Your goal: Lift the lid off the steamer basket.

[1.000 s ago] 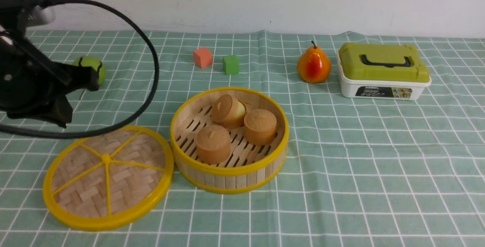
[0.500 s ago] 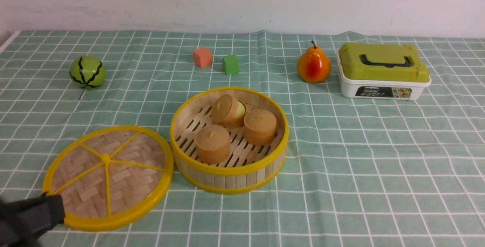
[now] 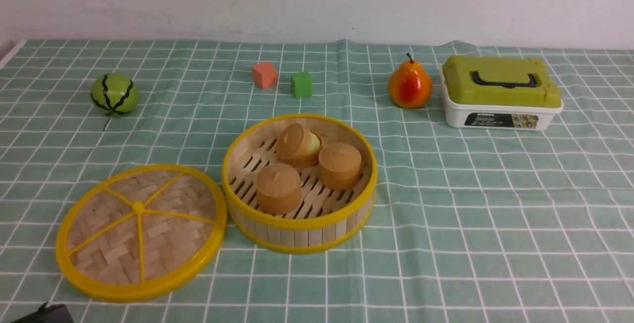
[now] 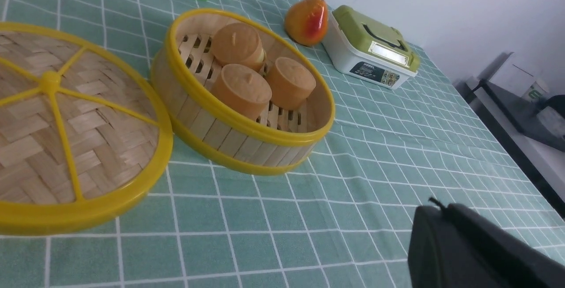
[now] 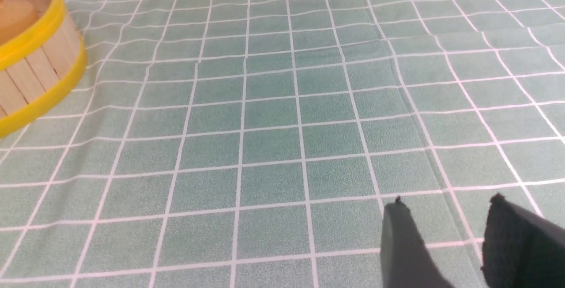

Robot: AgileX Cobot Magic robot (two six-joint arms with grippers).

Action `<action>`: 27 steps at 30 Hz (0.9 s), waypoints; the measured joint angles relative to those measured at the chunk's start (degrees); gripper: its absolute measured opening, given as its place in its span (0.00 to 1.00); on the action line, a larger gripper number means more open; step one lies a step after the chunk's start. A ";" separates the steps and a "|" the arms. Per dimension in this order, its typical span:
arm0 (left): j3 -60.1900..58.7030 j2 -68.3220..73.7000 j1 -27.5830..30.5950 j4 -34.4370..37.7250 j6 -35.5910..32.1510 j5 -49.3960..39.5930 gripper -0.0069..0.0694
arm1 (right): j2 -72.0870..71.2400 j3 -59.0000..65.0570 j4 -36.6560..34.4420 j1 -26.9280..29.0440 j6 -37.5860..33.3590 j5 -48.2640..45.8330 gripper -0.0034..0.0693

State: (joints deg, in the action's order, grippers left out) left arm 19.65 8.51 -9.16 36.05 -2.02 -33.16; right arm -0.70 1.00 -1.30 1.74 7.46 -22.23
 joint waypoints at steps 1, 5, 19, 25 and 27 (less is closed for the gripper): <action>0.00 0.00 0.00 0.00 0.00 0.00 0.07 | 0.00 0.00 0.00 0.00 0.00 0.00 0.38; 0.00 0.00 0.00 0.00 0.00 0.00 0.07 | 0.00 0.00 0.00 0.00 0.00 0.00 0.38; -2.43 0.00 0.00 -8.80 -8.08 3.76 0.07 | 0.00 0.00 0.00 0.00 0.00 0.00 0.38; -10.05 -1.88 0.00 -21.80 -3.48 7.39 0.07 | 0.00 0.00 0.00 0.00 0.00 0.00 0.38; -11.51 -2.61 0.00 -24.49 -1.59 8.11 0.07 | 0.00 0.00 0.00 0.00 0.00 0.00 0.38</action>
State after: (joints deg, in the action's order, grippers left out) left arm 8.14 5.90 -9.16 11.56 -3.61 -25.06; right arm -0.70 1.00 -1.30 1.74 7.46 -22.23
